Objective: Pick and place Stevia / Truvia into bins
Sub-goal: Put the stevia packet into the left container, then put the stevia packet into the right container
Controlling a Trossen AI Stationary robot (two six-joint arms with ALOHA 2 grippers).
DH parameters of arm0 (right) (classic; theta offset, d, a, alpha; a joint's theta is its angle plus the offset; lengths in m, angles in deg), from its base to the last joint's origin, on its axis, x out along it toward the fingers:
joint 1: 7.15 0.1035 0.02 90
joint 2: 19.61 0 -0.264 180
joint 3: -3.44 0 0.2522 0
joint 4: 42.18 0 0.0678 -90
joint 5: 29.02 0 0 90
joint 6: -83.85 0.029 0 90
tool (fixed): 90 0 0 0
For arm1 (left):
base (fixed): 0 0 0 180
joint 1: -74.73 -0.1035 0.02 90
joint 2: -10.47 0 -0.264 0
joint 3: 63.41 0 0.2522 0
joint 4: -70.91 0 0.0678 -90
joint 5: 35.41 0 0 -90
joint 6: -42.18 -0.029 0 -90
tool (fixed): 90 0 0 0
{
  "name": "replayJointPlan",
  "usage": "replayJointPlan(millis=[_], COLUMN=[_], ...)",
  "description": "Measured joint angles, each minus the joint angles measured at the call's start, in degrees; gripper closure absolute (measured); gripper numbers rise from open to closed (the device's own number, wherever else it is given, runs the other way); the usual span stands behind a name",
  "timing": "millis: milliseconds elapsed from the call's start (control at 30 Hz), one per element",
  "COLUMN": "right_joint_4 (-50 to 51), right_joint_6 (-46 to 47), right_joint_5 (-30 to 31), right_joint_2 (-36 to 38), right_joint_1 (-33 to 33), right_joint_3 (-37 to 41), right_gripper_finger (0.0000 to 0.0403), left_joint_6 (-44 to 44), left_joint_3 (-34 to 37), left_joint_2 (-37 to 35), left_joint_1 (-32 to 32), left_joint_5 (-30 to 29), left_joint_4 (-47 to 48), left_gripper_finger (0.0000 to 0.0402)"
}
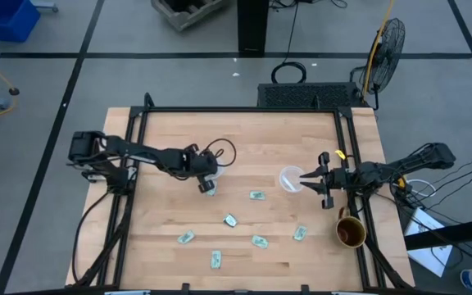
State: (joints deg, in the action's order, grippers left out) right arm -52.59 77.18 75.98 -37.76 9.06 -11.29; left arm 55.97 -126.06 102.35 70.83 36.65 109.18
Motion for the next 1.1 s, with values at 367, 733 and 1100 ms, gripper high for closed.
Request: replayJointPlan(millis=[367,733,1100], right_joint_4=[-0.23,-0.66,-1.32], right_joint_6=[-0.65,-0.05,0.19], right_joint_5=[0.02,0.07,3.24], right_joint_2=[-0.06,-0.04,-0.39], right_joint_1=[0.0,0.0,-0.07], right_joint_3=[0.0,0.0,0.0], right_gripper_finger=[0.0323,0.0323,0.0323], left_joint_6=[-1.64,-3.03,-3.07], left_joint_3=[0.0,0.0,-4.98], left_joint_2=[0.73,0.73,-5.4], left_joint_1=[0.0,0.0,1.11], left_joint_5=[-0.08,-0.57,-0.54], left_joint_4=[-0.39,-0.81,1.96], left_gripper_finger=[0.0354,0.0323,0.0325])
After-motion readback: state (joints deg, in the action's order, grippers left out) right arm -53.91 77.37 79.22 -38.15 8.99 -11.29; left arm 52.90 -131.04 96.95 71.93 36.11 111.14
